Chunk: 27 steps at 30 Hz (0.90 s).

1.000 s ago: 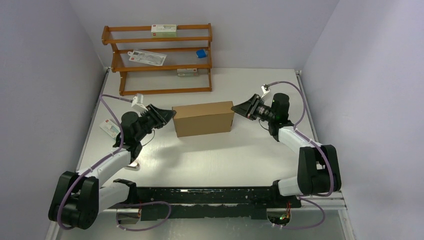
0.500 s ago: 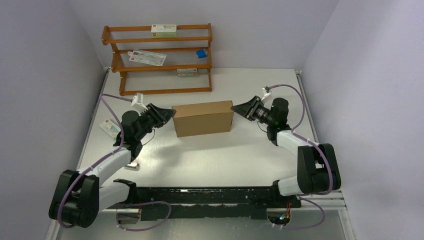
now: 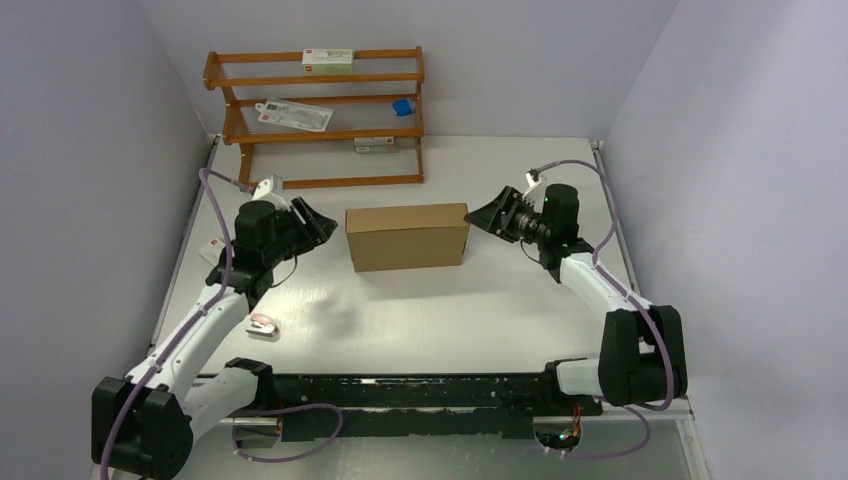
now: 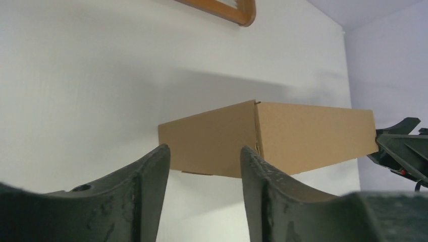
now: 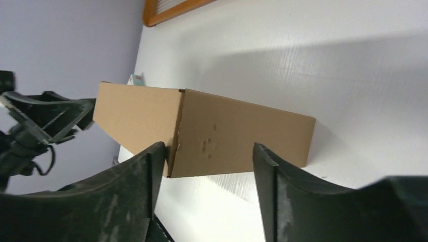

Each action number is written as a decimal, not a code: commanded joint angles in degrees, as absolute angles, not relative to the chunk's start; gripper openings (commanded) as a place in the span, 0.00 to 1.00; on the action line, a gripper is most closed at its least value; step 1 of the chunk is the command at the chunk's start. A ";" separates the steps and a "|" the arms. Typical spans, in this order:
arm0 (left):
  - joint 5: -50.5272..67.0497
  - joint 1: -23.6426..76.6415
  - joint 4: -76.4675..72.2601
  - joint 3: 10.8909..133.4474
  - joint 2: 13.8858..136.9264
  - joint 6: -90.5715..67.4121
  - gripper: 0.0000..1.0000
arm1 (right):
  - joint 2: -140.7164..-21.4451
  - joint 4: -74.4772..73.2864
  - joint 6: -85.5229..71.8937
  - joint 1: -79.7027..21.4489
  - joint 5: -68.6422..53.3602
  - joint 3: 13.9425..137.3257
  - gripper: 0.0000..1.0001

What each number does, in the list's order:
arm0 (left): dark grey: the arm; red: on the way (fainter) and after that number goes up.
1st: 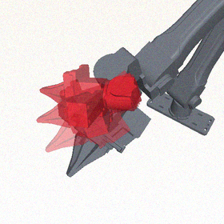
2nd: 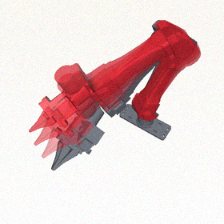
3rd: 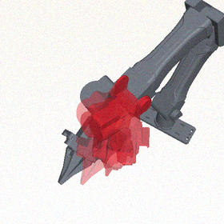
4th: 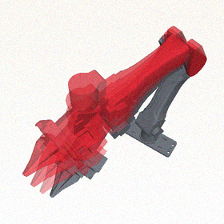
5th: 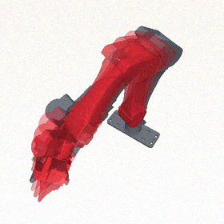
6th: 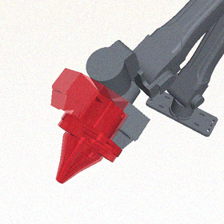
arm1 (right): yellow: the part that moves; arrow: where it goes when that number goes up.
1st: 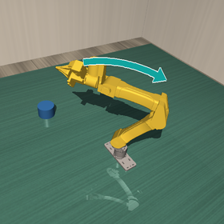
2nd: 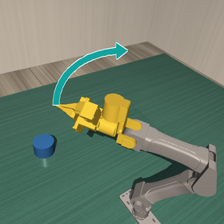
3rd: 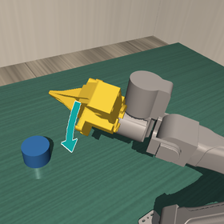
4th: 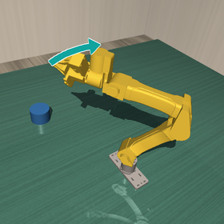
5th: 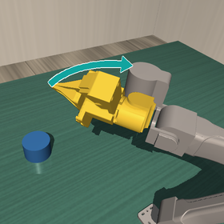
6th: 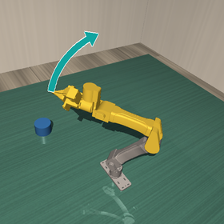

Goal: Fold the paper box

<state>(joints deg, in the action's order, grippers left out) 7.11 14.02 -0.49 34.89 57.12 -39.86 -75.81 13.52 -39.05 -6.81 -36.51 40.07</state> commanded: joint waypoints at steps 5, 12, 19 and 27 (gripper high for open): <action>3.00 13.62 20.11 52.03 56.75 -24.15 0.77 | -72.16 2.69 -26.98 -6.52 -34.56 47.02 0.84; 0.17 13.69 23.08 54.56 51.90 -15.80 0.87 | -71.35 -0.55 -13.21 -11.71 -36.25 55.40 0.96; -10.30 18.45 24.21 50.02 47.11 -11.87 0.89 | -76.98 -21.53 17.98 -27.68 -30.39 70.71 0.97; -23.33 23.38 23.06 45.34 37.46 -11.32 0.98 | -85.97 -32.15 37.02 -35.34 -27.44 82.30 1.00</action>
<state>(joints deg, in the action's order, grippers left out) -16.67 22.98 23.83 47.48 40.66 -12.80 -81.32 -22.13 22.81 -33.17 -30.09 76.42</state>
